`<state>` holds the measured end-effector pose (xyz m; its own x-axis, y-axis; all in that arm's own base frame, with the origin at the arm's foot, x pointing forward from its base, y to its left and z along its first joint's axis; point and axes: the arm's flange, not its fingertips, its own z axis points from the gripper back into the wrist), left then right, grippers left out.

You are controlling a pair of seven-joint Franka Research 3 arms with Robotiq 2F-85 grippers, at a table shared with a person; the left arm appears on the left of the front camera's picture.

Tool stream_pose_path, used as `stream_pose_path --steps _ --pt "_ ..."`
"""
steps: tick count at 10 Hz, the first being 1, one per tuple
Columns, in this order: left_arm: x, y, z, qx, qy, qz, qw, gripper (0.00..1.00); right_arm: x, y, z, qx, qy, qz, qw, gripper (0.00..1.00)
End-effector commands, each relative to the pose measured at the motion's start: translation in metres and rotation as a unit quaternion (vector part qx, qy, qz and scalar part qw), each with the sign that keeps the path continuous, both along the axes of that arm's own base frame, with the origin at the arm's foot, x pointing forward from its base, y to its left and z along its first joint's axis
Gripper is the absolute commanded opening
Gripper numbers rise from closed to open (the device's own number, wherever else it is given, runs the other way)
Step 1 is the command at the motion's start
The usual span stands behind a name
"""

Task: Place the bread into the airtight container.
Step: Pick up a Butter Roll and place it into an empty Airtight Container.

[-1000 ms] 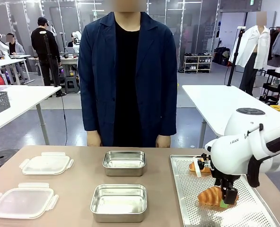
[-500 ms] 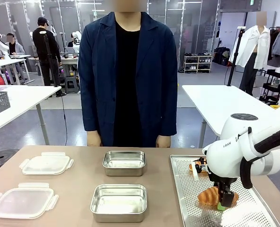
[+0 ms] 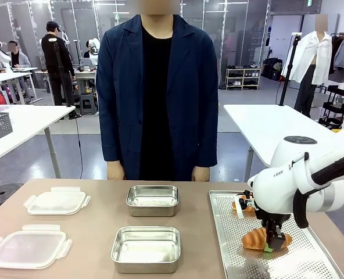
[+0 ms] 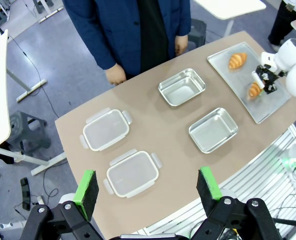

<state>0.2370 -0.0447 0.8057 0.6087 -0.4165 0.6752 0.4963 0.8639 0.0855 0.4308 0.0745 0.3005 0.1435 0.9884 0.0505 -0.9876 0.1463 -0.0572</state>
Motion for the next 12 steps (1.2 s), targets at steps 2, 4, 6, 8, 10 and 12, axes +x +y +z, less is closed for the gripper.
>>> stream_pose_path --steps 2,4,6,8,10,12 --pt "-0.001 0.000 0.000 -0.002 0.000 -0.004 1.000 1.00 -0.008 0.010 0.049 0.007 0.003 -0.009 1.000 0.57" --pt "-0.001 0.000 0.000 -0.002 0.000 -0.004 1.000 1.00 -0.020 0.041 0.081 0.019 0.017 -0.012 1.000 0.57" --pt "-0.001 0.000 0.000 -0.002 0.000 -0.004 1.000 1.00 -0.032 0.094 0.107 0.025 0.028 -0.024 0.999 0.57" --pt "-0.001 0.000 0.000 -0.002 0.000 -0.004 1.000 1.00 -0.034 0.154 0.123 0.023 0.022 -0.003 0.999 0.57" --pt "-0.001 0.000 0.000 -0.002 0.000 -0.004 1.000 1.00 -0.034 0.215 0.130 0.029 0.036 0.013 0.999 0.57" --pt "-0.001 0.000 0.000 -0.002 0.000 -0.004 1.000 1.00 -0.035 0.274 0.118 0.013 0.045 0.035 0.998 0.57"
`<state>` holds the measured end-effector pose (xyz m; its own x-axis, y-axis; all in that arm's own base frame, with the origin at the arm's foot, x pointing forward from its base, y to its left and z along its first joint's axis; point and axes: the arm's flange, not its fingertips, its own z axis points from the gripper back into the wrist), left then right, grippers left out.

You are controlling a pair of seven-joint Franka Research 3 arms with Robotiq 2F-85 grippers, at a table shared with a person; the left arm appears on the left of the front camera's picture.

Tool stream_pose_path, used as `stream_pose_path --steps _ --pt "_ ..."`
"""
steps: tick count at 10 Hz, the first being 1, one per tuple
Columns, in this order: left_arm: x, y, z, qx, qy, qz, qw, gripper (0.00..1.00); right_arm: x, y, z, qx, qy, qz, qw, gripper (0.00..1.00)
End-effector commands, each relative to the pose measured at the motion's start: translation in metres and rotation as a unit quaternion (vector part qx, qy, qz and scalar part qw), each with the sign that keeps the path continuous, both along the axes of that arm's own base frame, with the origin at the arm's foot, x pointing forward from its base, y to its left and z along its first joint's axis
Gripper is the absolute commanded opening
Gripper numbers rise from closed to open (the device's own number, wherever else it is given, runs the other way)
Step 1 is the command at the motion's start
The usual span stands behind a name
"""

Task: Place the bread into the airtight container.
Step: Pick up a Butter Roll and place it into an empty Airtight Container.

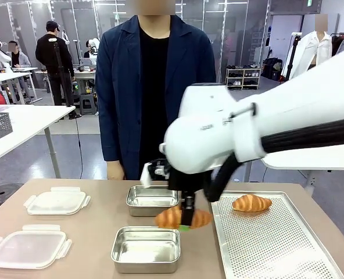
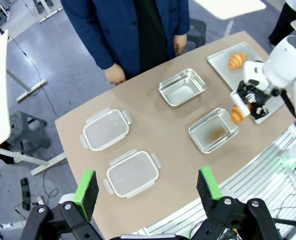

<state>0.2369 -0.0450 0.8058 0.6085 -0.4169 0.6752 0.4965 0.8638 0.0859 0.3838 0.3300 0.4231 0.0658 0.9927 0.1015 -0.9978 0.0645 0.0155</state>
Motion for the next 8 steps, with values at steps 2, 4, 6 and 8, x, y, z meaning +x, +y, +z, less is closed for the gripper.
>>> stream_pose_path --steps 2,4,6,8 --pt "0.000 0.000 0.000 -0.002 0.000 -0.004 1.000 1.00 0.020 0.050 -0.021 -0.026 -0.001 -0.021 0.999 0.57" --pt "0.000 0.000 0.000 -0.002 0.000 -0.004 1.000 1.00 0.032 0.066 -0.045 -0.015 0.013 -0.030 0.999 0.57" --pt "0.000 0.000 0.000 -0.002 0.000 -0.004 1.000 1.00 0.033 0.080 -0.063 -0.017 0.000 -0.035 0.999 0.57" --pt "0.000 0.000 0.000 -0.002 0.000 -0.004 1.000 1.00 0.033 0.092 -0.082 -0.030 0.001 -0.027 0.999 0.57"
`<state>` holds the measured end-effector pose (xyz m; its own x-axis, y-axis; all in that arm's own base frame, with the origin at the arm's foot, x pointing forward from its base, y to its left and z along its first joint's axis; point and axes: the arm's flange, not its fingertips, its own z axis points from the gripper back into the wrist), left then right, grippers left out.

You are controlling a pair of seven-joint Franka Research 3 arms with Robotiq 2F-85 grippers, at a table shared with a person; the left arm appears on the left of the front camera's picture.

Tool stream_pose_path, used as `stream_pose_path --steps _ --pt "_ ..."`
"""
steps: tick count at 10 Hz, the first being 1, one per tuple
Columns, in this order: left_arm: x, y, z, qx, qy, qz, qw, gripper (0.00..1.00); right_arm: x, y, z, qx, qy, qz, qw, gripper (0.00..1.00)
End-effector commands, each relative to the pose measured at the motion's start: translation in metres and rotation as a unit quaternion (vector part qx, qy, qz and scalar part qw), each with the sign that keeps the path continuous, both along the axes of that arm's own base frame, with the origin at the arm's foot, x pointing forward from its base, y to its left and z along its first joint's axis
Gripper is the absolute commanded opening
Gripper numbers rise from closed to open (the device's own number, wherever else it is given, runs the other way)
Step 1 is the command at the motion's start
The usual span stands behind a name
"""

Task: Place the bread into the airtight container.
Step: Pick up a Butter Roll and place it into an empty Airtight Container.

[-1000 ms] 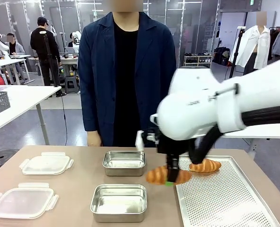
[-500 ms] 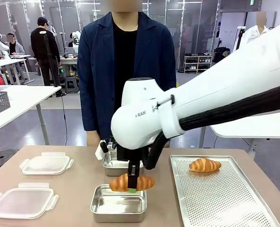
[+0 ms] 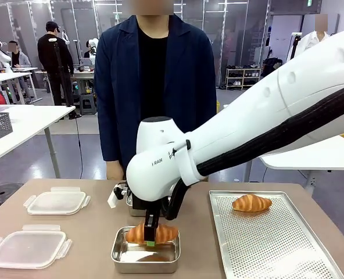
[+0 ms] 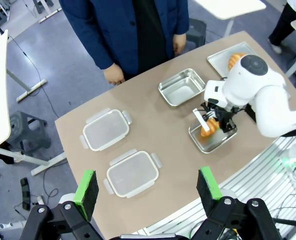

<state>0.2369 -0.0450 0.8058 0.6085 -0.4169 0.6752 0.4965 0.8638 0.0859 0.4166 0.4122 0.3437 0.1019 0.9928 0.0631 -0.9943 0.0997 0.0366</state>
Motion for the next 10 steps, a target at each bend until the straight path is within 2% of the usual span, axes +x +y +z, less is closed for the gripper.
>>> stream_pose_path --steps 1,3,4,9,10 --pt "-0.0005 0.0000 0.0000 -0.002 0.000 -0.004 1.000 1.00 -0.0024 0.0127 -0.0064 -0.014 -0.008 -0.006 1.000 0.57" --pt "-0.0005 0.0000 0.0000 -0.002 0.000 -0.004 1.000 1.00 -0.0050 0.0128 -0.0074 -0.019 -0.010 -0.003 1.000 0.95" --pt "-0.0005 0.0000 0.0000 -0.002 0.000 -0.004 1.000 1.00 -0.0063 0.0128 -0.0065 -0.019 -0.008 0.000 1.000 1.00" --pt "-0.0005 0.0000 0.0000 -0.002 0.000 -0.004 1.000 1.00 -0.0121 0.0059 -0.0003 -0.020 -0.010 0.008 1.000 1.00" --pt "-0.0005 0.0000 0.0000 -0.002 0.000 -0.004 1.000 1.00 -0.0077 0.0120 -0.0066 -0.011 -0.005 0.013 1.000 1.00"
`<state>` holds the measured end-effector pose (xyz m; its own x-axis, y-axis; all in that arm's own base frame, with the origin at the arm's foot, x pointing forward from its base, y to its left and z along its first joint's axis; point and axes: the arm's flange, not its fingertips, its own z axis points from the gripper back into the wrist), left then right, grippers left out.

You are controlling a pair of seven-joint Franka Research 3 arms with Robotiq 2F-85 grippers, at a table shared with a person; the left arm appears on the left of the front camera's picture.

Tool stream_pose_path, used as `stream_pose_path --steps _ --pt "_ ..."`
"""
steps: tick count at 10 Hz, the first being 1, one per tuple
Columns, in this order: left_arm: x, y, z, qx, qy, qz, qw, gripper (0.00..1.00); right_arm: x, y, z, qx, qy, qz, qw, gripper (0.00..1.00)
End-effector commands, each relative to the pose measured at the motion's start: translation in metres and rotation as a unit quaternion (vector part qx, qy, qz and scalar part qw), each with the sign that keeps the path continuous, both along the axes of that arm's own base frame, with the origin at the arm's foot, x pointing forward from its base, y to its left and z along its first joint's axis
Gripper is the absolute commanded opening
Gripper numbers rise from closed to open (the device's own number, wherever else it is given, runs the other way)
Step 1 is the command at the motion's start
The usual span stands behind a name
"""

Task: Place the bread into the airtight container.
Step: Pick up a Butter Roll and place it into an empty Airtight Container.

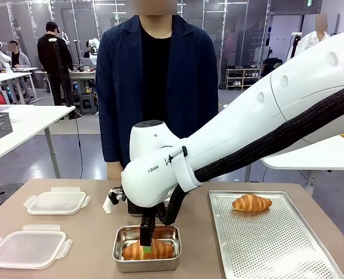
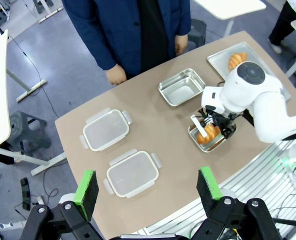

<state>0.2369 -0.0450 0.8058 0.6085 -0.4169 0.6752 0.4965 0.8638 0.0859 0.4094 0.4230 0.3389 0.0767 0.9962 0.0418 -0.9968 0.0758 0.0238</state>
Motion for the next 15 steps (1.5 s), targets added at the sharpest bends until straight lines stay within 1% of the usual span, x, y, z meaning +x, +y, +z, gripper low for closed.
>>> stream_pose_path --steps 1,12,13,14,15 --pt "0.000 0.000 0.000 -0.002 0.000 -0.004 1.000 1.00 -0.001 0.001 -0.002 0.001 0.000 0.001 1.000 1.00" --pt "0.000 0.000 0.000 -0.002 0.000 -0.004 1.000 1.00 -0.001 0.001 -0.003 0.000 0.003 0.001 1.000 1.00" --pt "0.000 0.000 0.000 -0.002 0.000 -0.004 1.000 1.00 -0.010 -0.017 0.039 0.004 -0.026 -0.009 1.000 1.00" --pt "0.000 0.000 0.000 -0.002 0.000 -0.004 1.000 1.00 -0.016 -0.040 0.077 0.005 -0.036 -0.022 0.999 1.00" --pt "0.000 0.000 0.000 -0.002 0.000 -0.004 1.000 1.00 -0.019 -0.066 0.109 0.021 -0.032 -0.045 0.998 1.00"
